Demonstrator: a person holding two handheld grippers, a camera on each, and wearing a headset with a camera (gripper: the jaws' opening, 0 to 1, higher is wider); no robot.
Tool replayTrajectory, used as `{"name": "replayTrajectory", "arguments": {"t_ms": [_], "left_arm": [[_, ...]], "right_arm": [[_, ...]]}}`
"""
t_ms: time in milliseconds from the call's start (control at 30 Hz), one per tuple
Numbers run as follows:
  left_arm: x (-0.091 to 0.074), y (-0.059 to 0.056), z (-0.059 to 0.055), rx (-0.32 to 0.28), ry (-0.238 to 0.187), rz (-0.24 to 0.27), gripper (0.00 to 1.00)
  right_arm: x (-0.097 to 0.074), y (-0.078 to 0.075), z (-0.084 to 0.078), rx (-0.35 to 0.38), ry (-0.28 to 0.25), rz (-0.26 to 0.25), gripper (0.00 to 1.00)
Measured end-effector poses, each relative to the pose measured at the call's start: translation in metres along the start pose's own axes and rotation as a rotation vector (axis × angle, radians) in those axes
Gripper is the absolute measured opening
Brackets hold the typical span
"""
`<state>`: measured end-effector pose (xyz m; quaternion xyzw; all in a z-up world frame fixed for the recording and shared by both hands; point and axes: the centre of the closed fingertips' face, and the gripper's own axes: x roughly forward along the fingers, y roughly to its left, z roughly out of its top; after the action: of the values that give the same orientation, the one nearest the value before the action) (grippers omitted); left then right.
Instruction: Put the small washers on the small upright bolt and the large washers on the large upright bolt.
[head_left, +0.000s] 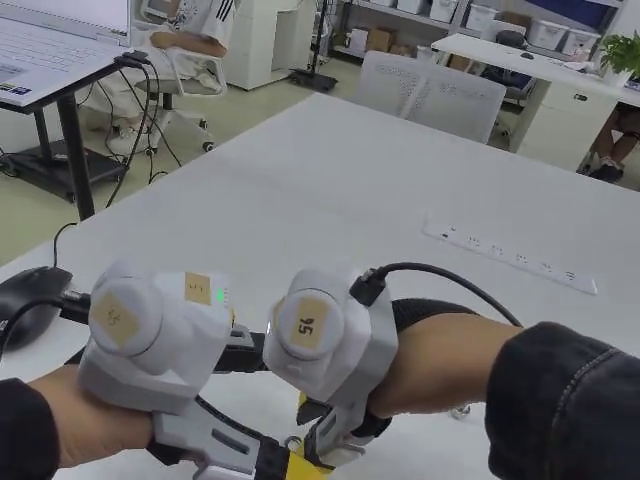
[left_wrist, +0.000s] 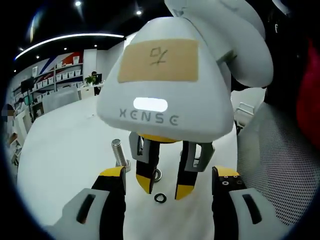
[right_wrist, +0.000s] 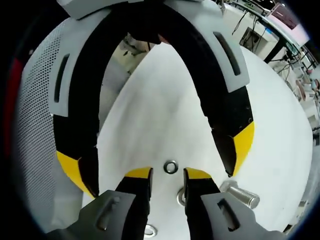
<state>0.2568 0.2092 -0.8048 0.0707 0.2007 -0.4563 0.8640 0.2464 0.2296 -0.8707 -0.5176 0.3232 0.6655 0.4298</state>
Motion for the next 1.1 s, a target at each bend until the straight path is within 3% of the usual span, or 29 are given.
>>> {"name": "replayTrajectory", "arguments": {"t_ms": [667,800,1100], "left_arm": [[0.0014,0.0007,0.001,0.0,-0.002,-0.003,0.69],[0.0014,0.0008,0.0011,0.0,-0.002,-0.004,0.69],[0.0019,0.0002,0.0017,0.0,-0.001,-0.007,0.69]], "right_arm": [[0.0058,-0.0042,0.0016,0.016,0.004,0.005,0.24],[0.0053,-0.004,-0.0006,0.001,0.012,0.003,0.19],[0.0059,-0.0037,-0.0007,-0.012,0.009,0.0,0.15]]}}
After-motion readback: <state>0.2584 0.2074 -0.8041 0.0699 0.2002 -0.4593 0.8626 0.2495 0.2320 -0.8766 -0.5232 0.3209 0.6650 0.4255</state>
